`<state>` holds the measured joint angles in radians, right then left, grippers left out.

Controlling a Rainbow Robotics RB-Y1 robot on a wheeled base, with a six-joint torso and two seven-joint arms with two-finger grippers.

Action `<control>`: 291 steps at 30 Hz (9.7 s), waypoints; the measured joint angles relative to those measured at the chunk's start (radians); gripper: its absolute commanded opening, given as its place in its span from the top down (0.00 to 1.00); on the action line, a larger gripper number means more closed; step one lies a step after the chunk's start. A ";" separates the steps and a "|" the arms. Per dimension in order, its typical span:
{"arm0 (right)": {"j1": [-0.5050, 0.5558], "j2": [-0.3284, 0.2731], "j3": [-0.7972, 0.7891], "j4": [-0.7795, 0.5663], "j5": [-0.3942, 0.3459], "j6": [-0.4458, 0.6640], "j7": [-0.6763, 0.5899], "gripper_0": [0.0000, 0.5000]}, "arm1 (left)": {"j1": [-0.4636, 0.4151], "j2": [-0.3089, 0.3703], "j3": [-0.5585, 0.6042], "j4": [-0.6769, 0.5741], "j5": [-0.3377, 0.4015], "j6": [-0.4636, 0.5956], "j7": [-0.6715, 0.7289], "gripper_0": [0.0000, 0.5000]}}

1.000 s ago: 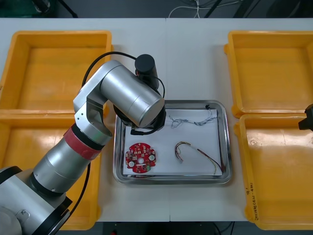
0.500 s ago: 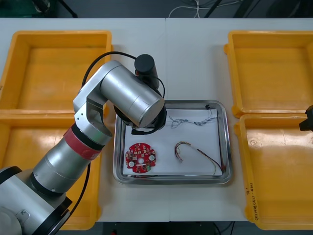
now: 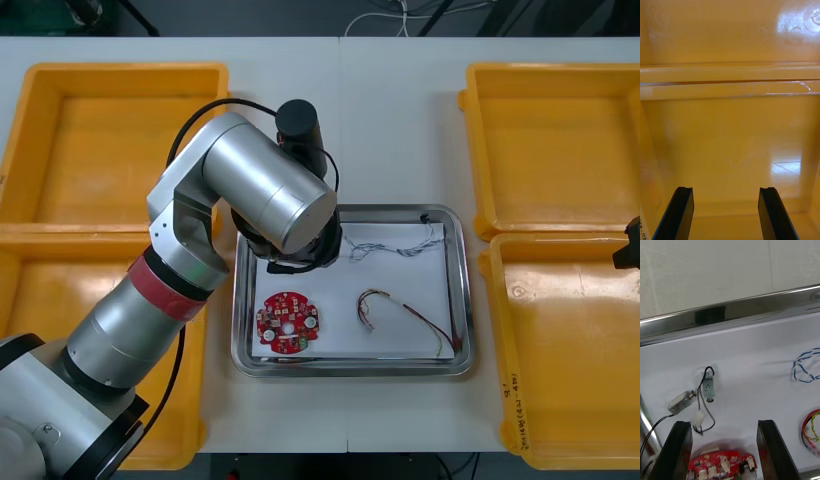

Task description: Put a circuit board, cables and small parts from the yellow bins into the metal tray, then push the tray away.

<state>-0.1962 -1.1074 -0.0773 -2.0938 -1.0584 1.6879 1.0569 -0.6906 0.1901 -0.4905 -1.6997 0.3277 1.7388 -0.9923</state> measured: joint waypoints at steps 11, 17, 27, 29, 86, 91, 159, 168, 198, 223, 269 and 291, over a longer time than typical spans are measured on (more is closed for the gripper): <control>0.000 0.000 -0.001 0.000 0.001 0.003 0.000 0.00 | -0.066 0.063 0.145 -0.134 0.149 0.172 0.005 0.00; 0.000 0.000 -0.007 0.000 -0.002 0.005 0.000 0.00 | -0.075 0.150 0.214 -0.187 0.247 0.173 0.005 0.00; 0.001 0.000 -0.026 -0.010 -0.035 0.033 0.000 0.00 | -0.095 0.323 0.315 -0.189 0.385 0.174 0.005 0.00; 0.001 0.000 -0.026 -0.027 -0.036 0.051 0.000 0.00 | -0.095 0.352 0.324 -0.188 0.392 0.174 0.005 0.00; -0.392 0.250 0.721 -0.277 0.217 0.146 -0.450 0.00 | 0.215 0.519 0.624 -0.295 0.429 0.175 -0.239 0.00; -0.392 0.306 0.742 -0.275 0.233 0.157 -0.564 0.00 | 0.252 0.519 0.633 -0.324 0.430 0.175 -0.239 0.00; -0.185 0.713 1.011 -0.041 0.704 0.127 -0.678 0.00 | 0.426 0.518 0.735 -0.432 0.450 0.175 -0.239 0.00; -0.178 0.749 1.029 0.016 0.745 0.110 -0.681 0.00 | 0.426 0.518 0.735 -0.432 0.450 0.175 -0.239 0.00; -0.142 0.800 1.066 0.064 0.843 0.081 -0.681 0.00 | 0.426 0.518 0.735 -0.432 0.450 0.175 -0.239 0.00; -0.146 0.808 1.090 0.077 0.844 0.057 -0.682 0.00 | 0.426 0.518 0.735 -0.432 0.450 0.175 -0.239 0.00; -0.270 0.779 1.077 0.155 0.775 0.000 -0.727 0.00 | 0.426 0.518 0.735 -0.432 0.450 0.175 -0.239 0.00; -0.395 0.756 1.051 0.241 0.699 -0.008 -0.727 0.00 | 0.426 0.518 0.735 -0.432 0.450 0.175 -0.239 0.00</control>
<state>-0.5915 -0.3517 0.9735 -1.8529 -0.3595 1.6803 0.3303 -0.2645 0.7082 0.2447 -2.1315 0.7775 1.9139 -1.2310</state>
